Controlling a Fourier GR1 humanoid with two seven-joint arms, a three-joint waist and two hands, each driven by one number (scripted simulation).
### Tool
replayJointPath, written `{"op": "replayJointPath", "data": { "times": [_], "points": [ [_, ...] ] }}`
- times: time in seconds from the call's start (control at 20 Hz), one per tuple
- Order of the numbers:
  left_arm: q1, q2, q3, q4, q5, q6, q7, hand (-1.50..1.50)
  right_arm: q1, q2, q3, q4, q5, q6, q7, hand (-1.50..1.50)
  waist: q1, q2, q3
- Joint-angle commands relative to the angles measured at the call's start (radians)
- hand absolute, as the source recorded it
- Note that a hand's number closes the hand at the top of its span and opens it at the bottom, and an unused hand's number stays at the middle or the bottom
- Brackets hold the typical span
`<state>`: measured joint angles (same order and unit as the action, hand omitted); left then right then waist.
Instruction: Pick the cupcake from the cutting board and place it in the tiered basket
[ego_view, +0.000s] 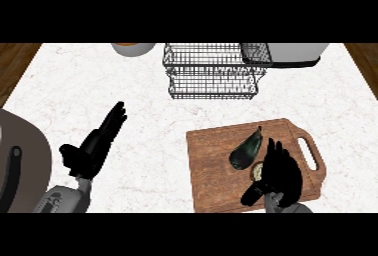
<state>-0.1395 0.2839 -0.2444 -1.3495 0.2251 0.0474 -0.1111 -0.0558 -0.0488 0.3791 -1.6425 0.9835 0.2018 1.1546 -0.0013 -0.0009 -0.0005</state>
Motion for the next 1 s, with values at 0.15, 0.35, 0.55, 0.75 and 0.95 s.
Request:
{"op": "replayJointPath", "data": {
  "times": [0.15, 0.35, 0.55, 0.75, 0.95],
  "points": [
    [0.03, -0.031, 0.036, -0.025, -0.035, -0.021, 0.009, 0.0, -0.003, 0.041, -0.024, 0.043, 0.07, -0.102, -0.057, 1.5, 0.002, 0.0, 0.001],
    [-0.017, -0.02, 0.067, -0.012, -0.031, -0.058, 0.043, 0.0, -0.027, 0.048, -0.009, 0.108, 0.131, -0.176, -0.084, 1.5, 0.001, 0.001, 0.001],
    [0.04, -0.052, 0.084, -0.044, -0.085, -0.06, 0.02, 0.0, 0.013, 0.007, -0.059, 0.068, 0.111, -0.124, -0.16, 1.5, 0.001, 0.0, 0.001],
    [0.039, -0.054, 0.074, 0.031, -0.075, -0.079, -0.045, 0.0, -0.093, -0.26, -0.224, 0.108, -0.088, 0.008, -0.491, 1.5, 0.001, 0.005, 0.001],
    [-0.005, -0.068, 0.073, 0.022, -0.073, -0.064, -0.014, 0.0, -0.148, -0.49, -0.304, 0.217, -0.178, 0.079, -0.807, 1.5, 0.009, 0.017, 0.005]
  ]
}}
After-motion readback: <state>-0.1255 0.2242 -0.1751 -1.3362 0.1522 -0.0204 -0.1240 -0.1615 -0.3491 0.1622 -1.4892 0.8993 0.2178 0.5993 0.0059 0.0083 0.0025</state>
